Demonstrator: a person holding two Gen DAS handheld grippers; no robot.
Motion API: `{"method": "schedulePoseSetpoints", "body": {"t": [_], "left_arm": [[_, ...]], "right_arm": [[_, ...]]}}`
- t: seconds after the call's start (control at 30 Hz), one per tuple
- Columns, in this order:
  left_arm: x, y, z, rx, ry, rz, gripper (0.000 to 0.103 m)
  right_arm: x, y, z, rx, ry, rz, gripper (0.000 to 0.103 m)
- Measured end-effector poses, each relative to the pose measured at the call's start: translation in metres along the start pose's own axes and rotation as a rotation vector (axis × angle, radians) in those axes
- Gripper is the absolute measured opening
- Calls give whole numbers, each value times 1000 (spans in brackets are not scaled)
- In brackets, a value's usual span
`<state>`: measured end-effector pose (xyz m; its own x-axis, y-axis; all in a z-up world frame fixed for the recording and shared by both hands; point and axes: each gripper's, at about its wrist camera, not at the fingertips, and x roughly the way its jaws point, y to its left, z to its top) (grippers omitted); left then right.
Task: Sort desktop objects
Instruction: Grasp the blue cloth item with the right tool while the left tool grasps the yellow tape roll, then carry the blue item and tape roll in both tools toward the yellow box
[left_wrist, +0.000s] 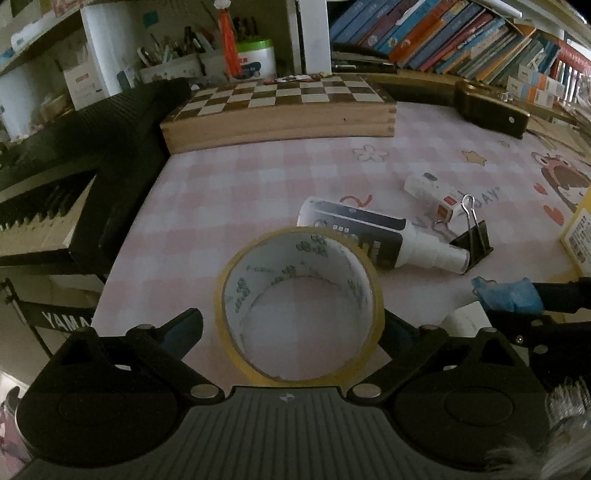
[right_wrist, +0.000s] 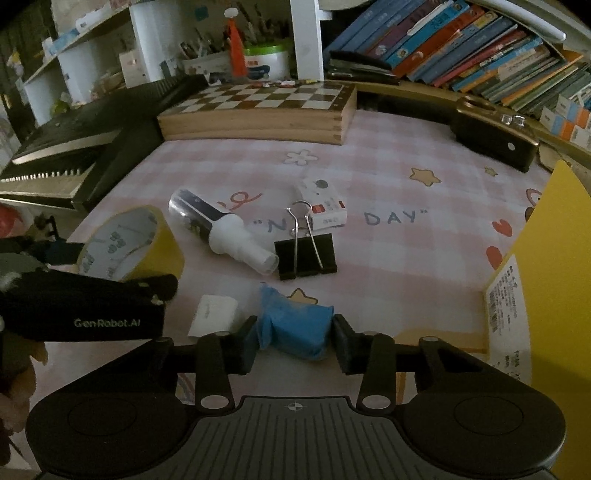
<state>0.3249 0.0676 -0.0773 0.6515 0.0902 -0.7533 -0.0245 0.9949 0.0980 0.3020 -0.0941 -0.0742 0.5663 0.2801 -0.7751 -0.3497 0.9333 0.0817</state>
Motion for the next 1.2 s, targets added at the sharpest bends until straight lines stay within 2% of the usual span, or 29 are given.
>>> {"method": "schedulePoseSetpoints", "body": {"t": [0.03,0.07,0.2,0.6,0.93,1.2], "left_arm": [[-1,0,0,-1,-2,-10,84],[-3,0,0,-4,-4,-25,81],[-9,3,-1,-22,5,-37,80],[-82,29,-5,-135,-129,-71,80],[-141,33,-21,-145,-207,-151,80],[-169,35,-47,-152,-238,-197,80]], "right_arm": [[-1,0,0,0,-4,2,40],[-2,1,0,1,-9,3,40],[-8,1,2,6,-28,8,40],[-45,8,3,4,-107,22,39],[-92,29,-10,12,-169,52,39],[-116,42,-34,12,-172,29,39]]}}
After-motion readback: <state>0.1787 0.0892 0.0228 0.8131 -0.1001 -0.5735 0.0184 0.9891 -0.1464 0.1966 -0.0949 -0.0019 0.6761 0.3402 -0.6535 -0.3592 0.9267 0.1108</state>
